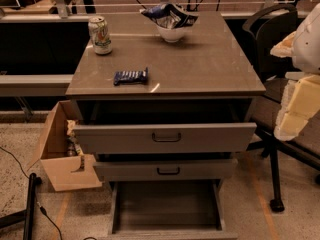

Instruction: Close bottom drawer

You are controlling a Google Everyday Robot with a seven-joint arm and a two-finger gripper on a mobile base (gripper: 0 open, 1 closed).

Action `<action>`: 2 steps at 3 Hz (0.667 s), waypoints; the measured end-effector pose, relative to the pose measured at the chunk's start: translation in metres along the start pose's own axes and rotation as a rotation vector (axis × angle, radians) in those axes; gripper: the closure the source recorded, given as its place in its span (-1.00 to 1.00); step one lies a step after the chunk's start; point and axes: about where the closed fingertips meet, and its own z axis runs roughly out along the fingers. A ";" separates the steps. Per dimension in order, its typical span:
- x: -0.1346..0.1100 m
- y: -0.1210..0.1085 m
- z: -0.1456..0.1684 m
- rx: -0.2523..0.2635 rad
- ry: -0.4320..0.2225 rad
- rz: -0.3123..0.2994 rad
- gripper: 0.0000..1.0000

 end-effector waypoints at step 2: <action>0.001 0.000 0.000 0.007 -0.005 0.005 -0.78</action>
Offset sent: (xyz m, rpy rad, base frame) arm -0.0007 -0.0028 -0.0068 0.0123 0.0007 -0.0132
